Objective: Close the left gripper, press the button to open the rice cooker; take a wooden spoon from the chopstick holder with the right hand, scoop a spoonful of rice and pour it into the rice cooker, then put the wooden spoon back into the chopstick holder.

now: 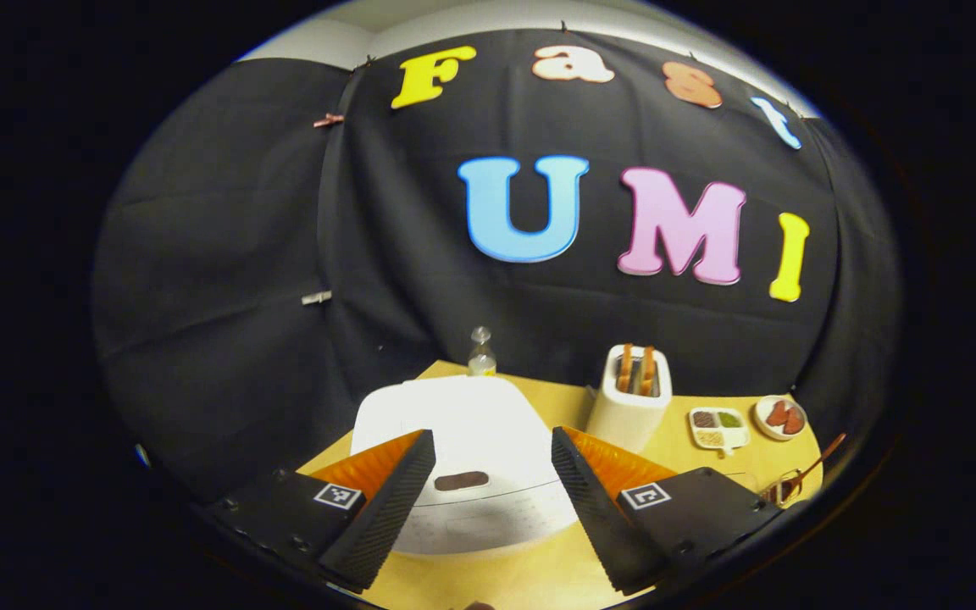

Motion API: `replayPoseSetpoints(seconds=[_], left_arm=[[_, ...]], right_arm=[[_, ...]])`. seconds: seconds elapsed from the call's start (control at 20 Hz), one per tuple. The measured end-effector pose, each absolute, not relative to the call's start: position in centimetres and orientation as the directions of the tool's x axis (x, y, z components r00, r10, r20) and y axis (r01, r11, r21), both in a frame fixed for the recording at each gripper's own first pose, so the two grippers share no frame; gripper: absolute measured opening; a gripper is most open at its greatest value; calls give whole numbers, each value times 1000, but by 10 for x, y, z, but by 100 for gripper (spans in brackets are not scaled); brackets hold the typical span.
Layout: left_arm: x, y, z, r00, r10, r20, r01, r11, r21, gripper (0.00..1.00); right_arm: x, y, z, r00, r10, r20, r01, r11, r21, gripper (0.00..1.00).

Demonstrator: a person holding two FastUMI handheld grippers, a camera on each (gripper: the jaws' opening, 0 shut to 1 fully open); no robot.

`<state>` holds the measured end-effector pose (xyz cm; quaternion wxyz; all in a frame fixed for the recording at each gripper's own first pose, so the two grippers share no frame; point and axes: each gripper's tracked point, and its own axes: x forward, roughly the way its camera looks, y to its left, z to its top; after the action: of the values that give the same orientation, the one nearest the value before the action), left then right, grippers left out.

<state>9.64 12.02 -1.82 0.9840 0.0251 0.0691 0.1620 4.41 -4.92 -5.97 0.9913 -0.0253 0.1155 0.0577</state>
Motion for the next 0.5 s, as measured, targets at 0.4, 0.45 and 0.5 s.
replayPoseSetpoints(seconds=[0.4, 0.45, 0.5], left_arm=[[-10, 45, 4, 995, 101, 21, -102, 993, 56, 96], [-21, 41, 1, 996, 80, 25, -82, 996, 46, 95], [-32, 37, 2, 998, 62, 33, -64, 997, 45, 96]], right_arm=[[-17, -4, 23, 996, 88, -27, -88, 996, 11, 98], [-27, -3, 24, 997, 79, -16, -79, 997, 5, 98], [-36, -5, 21, 998, 68, -11, -68, 998, -4, 98]])
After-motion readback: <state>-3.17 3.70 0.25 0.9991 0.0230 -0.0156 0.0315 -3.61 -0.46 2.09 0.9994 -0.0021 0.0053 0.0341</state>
